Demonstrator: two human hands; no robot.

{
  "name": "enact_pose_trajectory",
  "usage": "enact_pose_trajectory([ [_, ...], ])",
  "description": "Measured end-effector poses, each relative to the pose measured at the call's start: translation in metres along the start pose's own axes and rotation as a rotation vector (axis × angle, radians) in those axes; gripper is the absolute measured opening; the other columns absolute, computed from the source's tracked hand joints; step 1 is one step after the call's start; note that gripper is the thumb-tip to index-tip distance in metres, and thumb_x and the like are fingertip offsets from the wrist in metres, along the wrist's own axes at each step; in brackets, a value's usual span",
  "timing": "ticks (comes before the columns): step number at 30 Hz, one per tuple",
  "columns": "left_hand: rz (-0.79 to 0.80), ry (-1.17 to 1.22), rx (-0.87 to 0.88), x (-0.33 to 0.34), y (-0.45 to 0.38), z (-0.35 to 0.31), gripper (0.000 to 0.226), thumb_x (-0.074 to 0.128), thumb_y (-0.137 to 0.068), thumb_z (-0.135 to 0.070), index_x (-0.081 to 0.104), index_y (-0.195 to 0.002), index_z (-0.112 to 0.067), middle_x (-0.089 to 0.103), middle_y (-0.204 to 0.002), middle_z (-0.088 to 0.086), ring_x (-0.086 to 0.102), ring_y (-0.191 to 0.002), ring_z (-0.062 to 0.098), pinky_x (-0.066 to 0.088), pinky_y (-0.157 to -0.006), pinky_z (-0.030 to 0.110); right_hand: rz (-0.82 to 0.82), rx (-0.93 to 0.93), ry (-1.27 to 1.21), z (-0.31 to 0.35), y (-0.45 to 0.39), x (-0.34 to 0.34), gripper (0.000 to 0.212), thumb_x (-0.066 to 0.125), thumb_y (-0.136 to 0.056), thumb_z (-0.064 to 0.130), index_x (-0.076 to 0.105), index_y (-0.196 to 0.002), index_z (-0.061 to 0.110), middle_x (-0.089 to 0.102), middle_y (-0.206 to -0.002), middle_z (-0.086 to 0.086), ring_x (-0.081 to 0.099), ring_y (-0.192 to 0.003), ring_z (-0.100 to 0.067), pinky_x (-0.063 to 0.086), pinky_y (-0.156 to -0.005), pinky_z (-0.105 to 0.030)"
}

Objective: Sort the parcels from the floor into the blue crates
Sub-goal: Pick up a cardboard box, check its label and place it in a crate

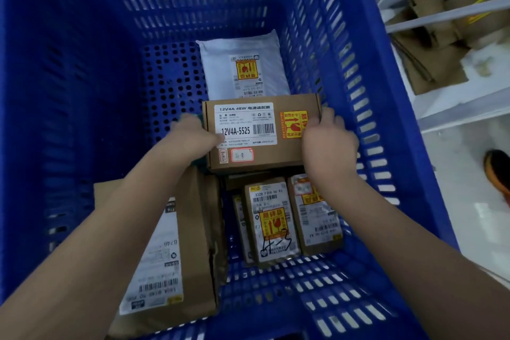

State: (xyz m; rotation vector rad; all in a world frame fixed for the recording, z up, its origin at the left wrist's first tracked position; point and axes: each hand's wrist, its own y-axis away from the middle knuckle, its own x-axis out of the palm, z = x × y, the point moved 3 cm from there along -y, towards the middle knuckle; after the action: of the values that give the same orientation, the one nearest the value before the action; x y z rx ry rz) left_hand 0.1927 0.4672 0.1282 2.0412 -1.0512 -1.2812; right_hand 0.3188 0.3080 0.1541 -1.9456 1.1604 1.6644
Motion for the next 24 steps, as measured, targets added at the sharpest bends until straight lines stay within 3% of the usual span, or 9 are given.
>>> enact_pose_trajectory([
  [3, -0.161, -0.291, 0.009, -0.003, 0.015, -0.018, 0.071, 0.067, -0.083, -0.030, 0.025, -0.134, -0.003, 0.027, -0.138, 0.018, 0.041, -0.121, 0.034, 0.041, -0.094, 0.040, 0.002, 0.023, -0.046, -0.003, 0.003, -0.010, 0.023, 0.043, -0.095, 0.009, 0.055, -0.113, 0.002, 0.048, -0.123, -0.016, 0.050, -0.109, -0.032, 0.040, -0.065, -0.037],
  [7, -0.318, -0.389, 0.257, 0.002, 0.045, -0.060, 0.063, 0.060, -0.087, -0.033, 0.030, -0.132, -0.001, 0.029, -0.134, 0.019, 0.038, -0.120, 0.038, 0.035, -0.098, 0.048, -0.089, 0.047, -0.222, -0.020, 0.019, -0.039, 0.024, 0.040, -0.098, 0.017, 0.054, -0.115, 0.007, 0.052, -0.119, -0.010, 0.055, -0.104, -0.028, 0.039, -0.064, -0.032],
  [11, -0.429, -0.049, 0.757, 0.018, 0.089, -0.117, 0.045, 0.052, -0.090, -0.015, 0.038, -0.130, -0.001, 0.037, -0.130, 0.018, 0.047, -0.113, 0.029, 0.042, -0.089, 0.036, -0.399, 0.074, -0.514, -0.051, 0.052, -0.080, 0.029, 0.040, -0.094, 0.018, 0.062, -0.112, 0.011, 0.061, -0.109, -0.005, 0.060, -0.091, -0.023, 0.039, -0.060, -0.029],
  [13, -0.457, 0.123, 1.014, 0.030, 0.119, -0.139, 0.037, 0.048, -0.089, -0.009, 0.041, -0.123, 0.002, 0.042, -0.125, 0.018, 0.053, -0.105, 0.022, 0.045, -0.081, 0.031, -0.598, 0.146, -0.670, -0.074, 0.073, -0.096, 0.029, 0.042, -0.088, 0.017, 0.065, -0.106, 0.012, 0.064, -0.102, -0.004, 0.061, -0.086, -0.022, 0.043, -0.062, -0.029],
  [15, -0.442, 0.171, 1.177, 0.047, 0.143, -0.155, 0.032, 0.045, -0.089, -0.009, 0.043, -0.118, 0.005, 0.046, -0.119, 0.020, 0.054, -0.098, 0.021, 0.046, -0.080, 0.033, -0.687, 0.254, -0.776, -0.104, 0.091, -0.093, 0.032, 0.042, -0.086, 0.020, 0.063, -0.110, 0.015, 0.063, -0.105, -0.003, 0.061, -0.089, -0.021, 0.048, -0.067, -0.035],
  [17, -0.396, 0.134, 1.254, 0.071, 0.164, -0.169, 0.030, 0.042, -0.089, -0.011, 0.045, -0.113, 0.007, 0.052, -0.112, 0.021, 0.054, -0.094, 0.026, 0.044, -0.080, 0.039, -0.614, 0.399, -0.872, -0.138, 0.107, -0.072, 0.036, 0.045, -0.086, 0.022, 0.056, -0.120, 0.019, 0.060, -0.112, -0.001, 0.059, -0.097, -0.019, 0.050, -0.076, -0.041],
  [19, -0.331, 0.001, 1.323, 0.103, 0.189, -0.183, 0.031, 0.040, -0.090, -0.015, 0.047, -0.110, 0.007, 0.054, -0.109, 0.022, 0.053, -0.095, 0.030, 0.042, -0.082, 0.042, -0.457, 0.581, -0.970, -0.175, 0.130, -0.038, 0.040, 0.049, -0.089, 0.024, 0.049, -0.128, 0.020, 0.057, -0.114, 0.003, 0.056, -0.099, -0.013, 0.048, -0.082, -0.034],
  [21, -0.281, -0.217, 1.439, 0.142, 0.215, -0.196, 0.032, 0.039, -0.090, -0.019, 0.048, -0.112, 0.002, 0.052, -0.114, 0.019, 0.050, -0.100, 0.029, 0.039, -0.086, 0.039, -0.333, 0.722, -1.000, -0.208, 0.161, -0.002, 0.039, 0.051, -0.089, 0.023, 0.049, -0.128, 0.019, 0.057, -0.109, 0.005, 0.055, -0.095, -0.010, 0.042, -0.079, -0.025],
  [24, -0.119, -0.513, 1.581, 0.206, 0.248, -0.210, 0.030, 0.042, -0.091, -0.020, 0.048, -0.116, -0.006, 0.046, -0.121, 0.015, 0.046, -0.106, 0.028, 0.039, -0.087, 0.038, -0.212, 0.838, -0.982, -0.246, 0.218, 0.054, 0.034, 0.052, -0.088, 0.021, 0.053, -0.123, 0.018, 0.060, -0.105, 0.004, 0.054, -0.087, -0.012, 0.037, -0.074, -0.025],
])
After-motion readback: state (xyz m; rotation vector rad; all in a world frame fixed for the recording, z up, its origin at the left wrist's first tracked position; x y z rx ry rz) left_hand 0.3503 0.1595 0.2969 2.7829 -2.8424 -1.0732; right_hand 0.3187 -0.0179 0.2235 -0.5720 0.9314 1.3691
